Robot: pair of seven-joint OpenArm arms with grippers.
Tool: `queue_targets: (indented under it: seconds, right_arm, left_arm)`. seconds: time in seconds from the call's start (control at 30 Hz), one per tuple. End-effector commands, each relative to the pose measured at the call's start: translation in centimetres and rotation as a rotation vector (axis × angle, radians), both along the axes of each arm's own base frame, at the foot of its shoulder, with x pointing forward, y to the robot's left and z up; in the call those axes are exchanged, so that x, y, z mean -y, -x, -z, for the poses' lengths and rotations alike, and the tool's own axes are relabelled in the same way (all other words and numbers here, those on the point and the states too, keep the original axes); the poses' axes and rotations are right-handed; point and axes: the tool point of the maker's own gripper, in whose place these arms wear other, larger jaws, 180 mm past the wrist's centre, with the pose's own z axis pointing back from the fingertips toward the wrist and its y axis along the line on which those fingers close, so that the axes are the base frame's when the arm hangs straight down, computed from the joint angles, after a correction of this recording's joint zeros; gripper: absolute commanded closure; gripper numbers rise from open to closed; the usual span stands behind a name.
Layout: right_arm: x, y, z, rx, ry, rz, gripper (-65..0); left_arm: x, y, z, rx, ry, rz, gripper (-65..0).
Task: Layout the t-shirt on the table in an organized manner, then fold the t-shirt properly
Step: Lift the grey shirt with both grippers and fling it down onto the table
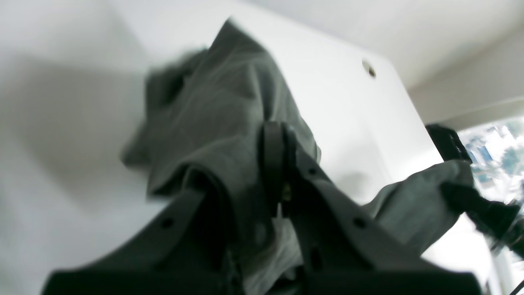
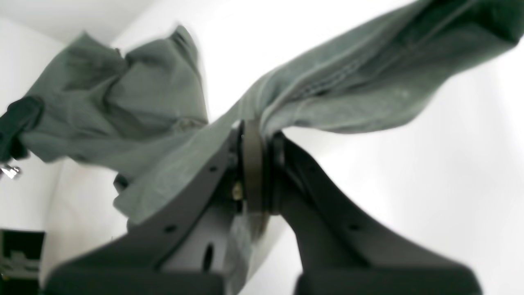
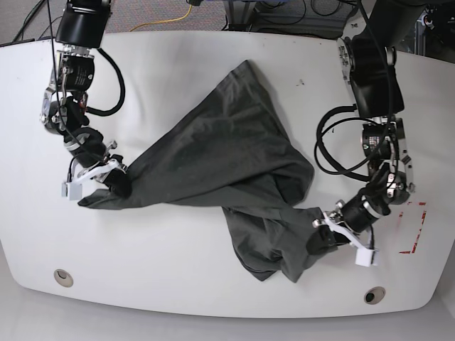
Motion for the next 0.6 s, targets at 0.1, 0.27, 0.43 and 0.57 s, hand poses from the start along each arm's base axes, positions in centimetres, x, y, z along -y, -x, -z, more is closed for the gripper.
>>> queue_targets:
  seconds: [0.1, 0.27, 0.43, 0.57]
  right_arm:
    - [2.6, -3.3, -7.0, 0.180, 0.083, 0.016, 0.0]
    - [4.9, -4.9, -11.2, 0.260, 0.160, 0.028, 0.0]
    - [7.0, -6.2, -16.1, 0.347, 0.235, 0.041, 0.0]
    - [7.0, -7.7, -19.7, 0.403, 0.292, 0.015, 0.0]
  left_arm:
    - [-3.1, -1.4, -8.3, 0.215, -0.020, -0.021, 0.0]
    - [-7.1, -1.8, -13.2, 0.310, -0.068, -0.052, 0.0]
    - [-9.5, -1.8, -17.5, 0.383, -0.105, -0.068, 0.0]
    - [-10.3, -1.7, -19.7, 0.396, -0.129, -0.051, 0.0]
